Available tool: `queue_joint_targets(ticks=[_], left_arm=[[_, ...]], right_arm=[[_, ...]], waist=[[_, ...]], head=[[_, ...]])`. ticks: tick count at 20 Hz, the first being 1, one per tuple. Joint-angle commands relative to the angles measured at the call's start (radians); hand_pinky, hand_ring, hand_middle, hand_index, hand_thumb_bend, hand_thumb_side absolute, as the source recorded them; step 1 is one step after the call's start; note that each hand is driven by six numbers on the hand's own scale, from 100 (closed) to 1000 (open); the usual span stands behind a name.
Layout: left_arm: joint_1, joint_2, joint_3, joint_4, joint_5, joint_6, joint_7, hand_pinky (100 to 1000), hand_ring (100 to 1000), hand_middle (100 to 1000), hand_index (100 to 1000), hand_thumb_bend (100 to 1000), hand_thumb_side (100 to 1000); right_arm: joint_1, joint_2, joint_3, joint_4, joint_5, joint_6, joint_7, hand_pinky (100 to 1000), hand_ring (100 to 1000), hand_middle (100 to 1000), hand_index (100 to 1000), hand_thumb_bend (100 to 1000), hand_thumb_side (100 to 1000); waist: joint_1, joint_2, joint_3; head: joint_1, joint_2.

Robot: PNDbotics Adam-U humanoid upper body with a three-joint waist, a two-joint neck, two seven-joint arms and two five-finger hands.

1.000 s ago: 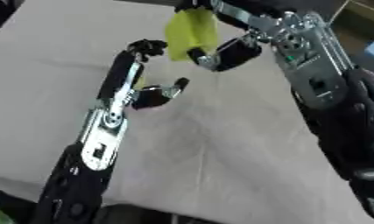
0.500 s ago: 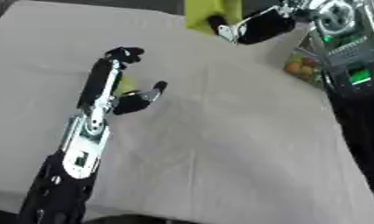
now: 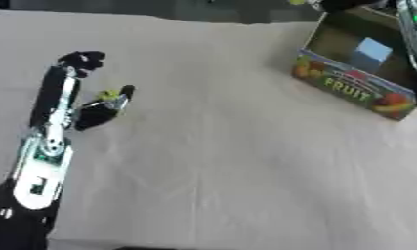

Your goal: Pick up the objects with one hand, pass them to the other hand, and then place them into the box on the other side of the table.

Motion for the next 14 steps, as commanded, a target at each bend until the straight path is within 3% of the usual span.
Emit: queue_joint_targets(ticks=[1,7,14], left_arm=[[-0.01,0.055,0.03,-0.038,0.03,0.014,0.026,718,708,624,796,455,280],[-0.008,0.088,0.063,-0.057,0.063,0.039,0.068,718,705,622,795,443,291],[-0.005,0.111,0.087,-0.074,0.075,0.053,0.092,719,704,622,796,447,295]], right_arm=[[-0.009,-0.067,-0.04,0.071,0.026,0.003,-0.042,926,950,310,488,100,100],[0.001,-0.093,-0.078,0.243,0.064,-0.021,-0.086,948,971,314,493,100,100],[-0.011,-0.1,-0.087,0.389,0.112,-0.063,-0.12,945,979,342,524,100,100]], waist=[[0.005,-0.013,0.003],[0.01,-0.007,0.014],[0.015,-0.001,0.026]], head=[[-0.032,-0.024],[-0.063,-0.066],[-0.081,-0.083]])
